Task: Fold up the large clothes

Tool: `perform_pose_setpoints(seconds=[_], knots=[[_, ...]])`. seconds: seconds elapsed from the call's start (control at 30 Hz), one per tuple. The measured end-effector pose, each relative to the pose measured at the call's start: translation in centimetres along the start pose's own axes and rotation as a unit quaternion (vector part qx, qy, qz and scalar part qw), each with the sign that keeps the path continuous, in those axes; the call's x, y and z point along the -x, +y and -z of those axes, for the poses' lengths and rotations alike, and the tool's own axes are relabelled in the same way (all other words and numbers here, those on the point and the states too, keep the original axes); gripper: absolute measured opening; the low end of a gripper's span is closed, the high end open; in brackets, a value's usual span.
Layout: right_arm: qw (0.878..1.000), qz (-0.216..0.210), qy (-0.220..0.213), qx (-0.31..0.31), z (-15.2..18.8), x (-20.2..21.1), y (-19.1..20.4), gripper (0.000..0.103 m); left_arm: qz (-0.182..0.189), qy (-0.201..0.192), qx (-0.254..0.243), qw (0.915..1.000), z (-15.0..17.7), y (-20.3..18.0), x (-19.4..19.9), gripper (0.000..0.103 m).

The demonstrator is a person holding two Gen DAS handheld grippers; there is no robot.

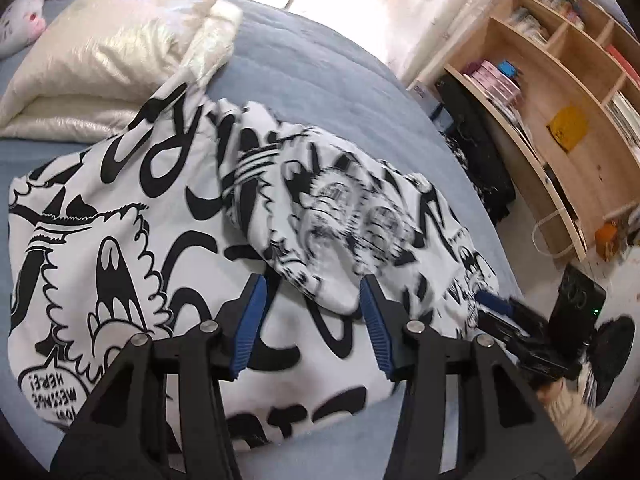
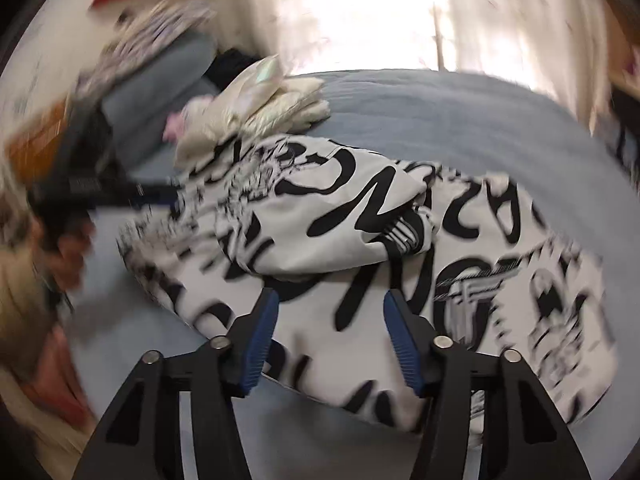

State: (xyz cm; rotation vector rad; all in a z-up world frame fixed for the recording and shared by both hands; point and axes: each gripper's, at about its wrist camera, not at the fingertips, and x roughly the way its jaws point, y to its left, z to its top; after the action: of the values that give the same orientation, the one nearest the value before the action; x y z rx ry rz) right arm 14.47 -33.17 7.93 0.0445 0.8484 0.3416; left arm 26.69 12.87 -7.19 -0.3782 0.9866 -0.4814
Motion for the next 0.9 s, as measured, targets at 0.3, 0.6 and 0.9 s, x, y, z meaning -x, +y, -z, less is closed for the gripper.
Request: perform_pose_setpoints(seconds=[0.3, 0.6, 0.9], knots=[[0.976, -0.08, 0.001, -0.202, -2.4, -5.6, -0.3, 0.06, 0.002, 0.023, 0.064, 0.9976, -2.8, 4.4, -6.7, 0.045], [0.969, -0.069, 0.013, -0.237, -3.3, -9.6, -1.5, 0.023, 0.01, 0.015, 0.101, 0.9948, -4.0, 4.5, -10.3, 0.0], [0.974, -0.085, -0.05, -0.205, -6.4, -6.1, -0.1, 0.006, -0.057, -0.035, 0.05, 0.9965, -2.5, -1.9, -2.4, 0.0]])
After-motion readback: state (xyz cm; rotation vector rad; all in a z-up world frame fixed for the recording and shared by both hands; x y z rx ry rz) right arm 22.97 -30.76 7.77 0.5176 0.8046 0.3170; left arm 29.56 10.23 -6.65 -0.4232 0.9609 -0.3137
